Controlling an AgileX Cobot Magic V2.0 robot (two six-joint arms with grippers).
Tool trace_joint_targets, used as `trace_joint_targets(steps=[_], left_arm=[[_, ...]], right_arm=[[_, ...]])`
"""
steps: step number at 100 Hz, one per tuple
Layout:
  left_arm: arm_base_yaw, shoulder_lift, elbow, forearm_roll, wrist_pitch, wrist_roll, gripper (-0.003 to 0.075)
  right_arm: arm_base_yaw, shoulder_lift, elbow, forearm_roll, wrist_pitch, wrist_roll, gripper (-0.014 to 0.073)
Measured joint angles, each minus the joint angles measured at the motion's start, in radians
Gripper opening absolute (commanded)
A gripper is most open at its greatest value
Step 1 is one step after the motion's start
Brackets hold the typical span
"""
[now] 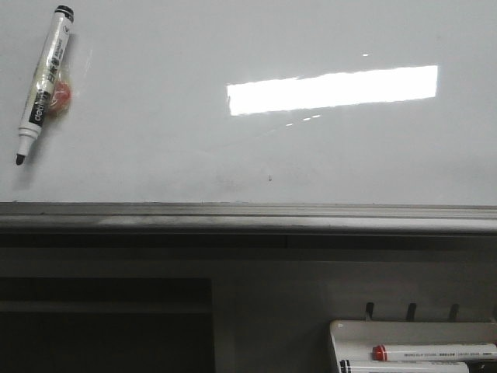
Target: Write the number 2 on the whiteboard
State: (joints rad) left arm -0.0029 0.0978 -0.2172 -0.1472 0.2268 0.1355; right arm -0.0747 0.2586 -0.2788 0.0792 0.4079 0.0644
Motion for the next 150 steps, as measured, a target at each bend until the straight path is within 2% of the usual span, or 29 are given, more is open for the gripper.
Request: trace_joint_targets(steps=[11, 20, 33, 41, 55, 67, 102, 118, 150], left_arm=[[0.0, 0.049, -0.085, -0.034, 0.102, 0.0, -0.0012], [-0.005, 0.091, -0.125, -0.145, 0.178, 0.062, 0.0085], [-0.046, 0.165, -0.134, -0.43, 0.232, 0.343, 0.0292], [-0.077, 0.211, -0.131, -0.627, 0.2, 0.512, 0.0352], [-0.113, 0.304, -0.126, -0.841, 0.111, 0.713, 0.0355], [-0.143, 0.403, -0.121, -0.933, 0.106, 0.845, 0.0355], [-0.263, 0.669, -0.149, -1.174, 0.035, 1.123, 0.0354], [-0.314, 0.76, -0.185, -1.269, -0.024, 1.184, 0.0355], [-0.382, 0.912, -0.251, -1.321, -0.105, 1.2, 0.0355]], right_arm=[[0.0, 0.055, -0.079, 0.0, 0.08, 0.0, -0.006], [0.0, 0.069, -0.101, 0.0, 0.094, 0.0, -0.006], [0.0, 0.071, -0.103, 0.016, 0.118, 0.0, -0.006], [0.0, 0.071, -0.103, 0.037, 0.137, 0.002, -0.006], [0.0, 0.071, -0.103, 0.098, 0.168, 0.002, -0.006], [0.0, 0.071, -0.103, 0.12, 0.192, 0.002, -0.006], [0.0, 0.071, -0.102, 0.126, 0.205, 0.002, -0.006], [0.0, 0.071, -0.102, 0.126, 0.205, 0.002, -0.006], [0.0, 0.071, -0.102, 0.127, 0.207, 0.003, -0.006]])
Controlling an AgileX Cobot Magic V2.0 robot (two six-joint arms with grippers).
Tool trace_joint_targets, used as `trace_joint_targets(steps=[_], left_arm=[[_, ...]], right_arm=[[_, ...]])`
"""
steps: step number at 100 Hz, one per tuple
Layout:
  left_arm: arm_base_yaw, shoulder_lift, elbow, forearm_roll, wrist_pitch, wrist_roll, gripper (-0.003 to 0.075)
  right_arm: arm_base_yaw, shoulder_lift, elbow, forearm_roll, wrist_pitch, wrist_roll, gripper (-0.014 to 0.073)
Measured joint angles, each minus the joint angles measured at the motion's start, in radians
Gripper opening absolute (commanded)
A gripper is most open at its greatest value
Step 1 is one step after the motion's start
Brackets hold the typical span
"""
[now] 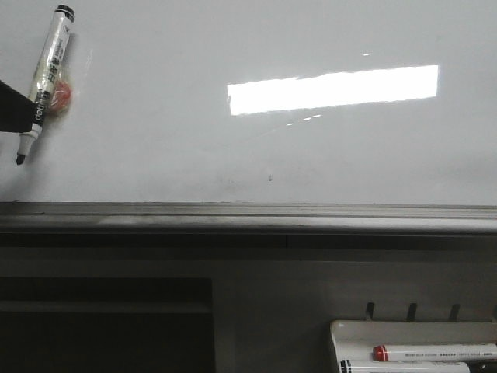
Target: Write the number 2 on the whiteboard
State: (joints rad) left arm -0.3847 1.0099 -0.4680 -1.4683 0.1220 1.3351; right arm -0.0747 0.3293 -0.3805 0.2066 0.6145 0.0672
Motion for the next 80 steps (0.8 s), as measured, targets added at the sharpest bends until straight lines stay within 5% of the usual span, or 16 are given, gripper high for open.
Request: trace_joint_targets(steps=[32, 40, 52, 80], left_arm=[[-0.004, 0.112, -0.075, -0.003, -0.01, 0.004, 0.0351], [-0.004, 0.139, -0.081, -0.003, 0.009, 0.004, 0.0272], [-0.008, 0.162, -0.085, -0.003, 0.032, 0.005, -0.0025], [-0.008, 0.164, -0.085, 0.039, 0.09, 0.009, -0.002]], right_arm=[[0.0, 0.0, 0.0, 0.0, 0.0, 0.0, -0.006], [0.0, 0.0, 0.0, 0.0, 0.0, 0.0, -0.006], [0.0, 0.0, 0.0, 0.0, 0.0, 0.0, -0.006], [0.046, 0.0, 0.0, 0.031, 0.011, -0.09, -0.006]])
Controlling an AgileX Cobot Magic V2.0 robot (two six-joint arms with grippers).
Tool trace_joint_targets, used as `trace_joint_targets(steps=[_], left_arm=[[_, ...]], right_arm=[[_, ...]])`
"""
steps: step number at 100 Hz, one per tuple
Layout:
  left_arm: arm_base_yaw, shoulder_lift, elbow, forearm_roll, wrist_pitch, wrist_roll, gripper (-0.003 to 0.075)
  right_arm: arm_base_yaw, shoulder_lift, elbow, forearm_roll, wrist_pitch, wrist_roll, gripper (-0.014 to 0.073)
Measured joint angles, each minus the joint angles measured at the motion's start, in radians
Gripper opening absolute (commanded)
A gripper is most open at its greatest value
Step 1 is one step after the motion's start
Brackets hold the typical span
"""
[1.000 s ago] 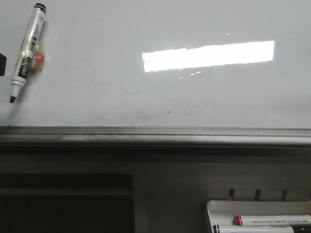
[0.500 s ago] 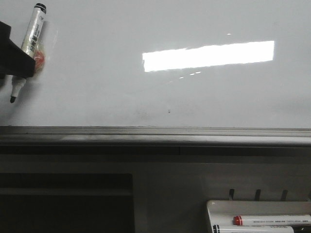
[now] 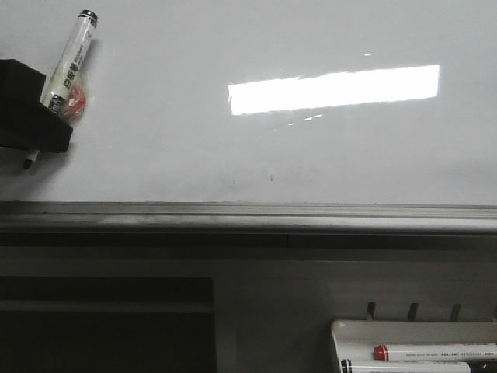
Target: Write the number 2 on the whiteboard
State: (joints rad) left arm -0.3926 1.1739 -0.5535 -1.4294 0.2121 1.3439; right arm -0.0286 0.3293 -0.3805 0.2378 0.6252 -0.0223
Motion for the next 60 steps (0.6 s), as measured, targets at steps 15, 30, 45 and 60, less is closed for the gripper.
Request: trace_joint_targets(steps=[15, 30, 45, 60], left_arm=[[0.0, -0.057, 0.0, 0.022, 0.144, 0.076, -0.002], [0.0, -0.129, 0.0, 0.05, 0.321, 0.214, -0.002], [0.0, -0.159, 0.0, 0.102, 0.461, 0.296, -0.002], [0.0, -0.16, 0.0, 0.175, 0.555, 0.342, -0.002]], right_arm=[[0.111, 0.0, -0.004, 0.153, 0.002, -0.186, -0.006], [0.258, 0.0, -0.052, 0.255, 0.002, -0.35, -0.006], [0.373, 0.033, -0.118, 0.269, -0.004, -0.39, -0.006], [0.463, 0.103, -0.176, 0.271, -0.004, -0.422, 0.0007]])
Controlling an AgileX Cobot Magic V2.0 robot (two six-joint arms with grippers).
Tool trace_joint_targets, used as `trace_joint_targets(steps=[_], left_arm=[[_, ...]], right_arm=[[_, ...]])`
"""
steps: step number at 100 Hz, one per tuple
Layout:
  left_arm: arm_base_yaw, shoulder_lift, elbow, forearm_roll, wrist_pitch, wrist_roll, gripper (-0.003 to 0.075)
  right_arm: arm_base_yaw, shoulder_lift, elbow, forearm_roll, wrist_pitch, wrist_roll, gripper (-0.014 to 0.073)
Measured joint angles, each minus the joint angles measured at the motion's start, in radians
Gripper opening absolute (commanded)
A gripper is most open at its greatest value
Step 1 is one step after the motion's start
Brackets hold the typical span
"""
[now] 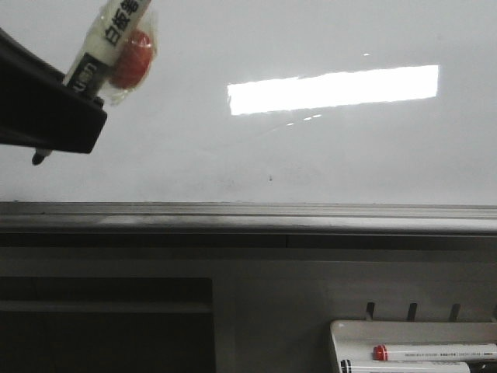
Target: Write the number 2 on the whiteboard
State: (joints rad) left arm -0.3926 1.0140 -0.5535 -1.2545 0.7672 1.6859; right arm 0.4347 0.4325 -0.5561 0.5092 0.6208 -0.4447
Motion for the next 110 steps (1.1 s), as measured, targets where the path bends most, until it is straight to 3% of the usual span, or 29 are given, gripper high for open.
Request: trace_joint_targets(steps=[22, 65, 110], left_arm=[[0.0, -0.002, 0.0, 0.068, 0.041, 0.019, -0.002], [0.0, -0.002, 0.0, 0.117, 0.049, 0.066, -0.002], [0.0, -0.002, 0.0, 0.123, 0.051, 0.07, -0.002]], right_arm=[[0.146, 0.138, -0.049, 0.004, -0.016, -0.134, 0.0318], [0.437, 0.482, -0.184, 0.039, -0.248, -0.201, 0.0315], [0.488, 0.71, -0.344, 0.04, -0.262, -0.207, 0.0314]])
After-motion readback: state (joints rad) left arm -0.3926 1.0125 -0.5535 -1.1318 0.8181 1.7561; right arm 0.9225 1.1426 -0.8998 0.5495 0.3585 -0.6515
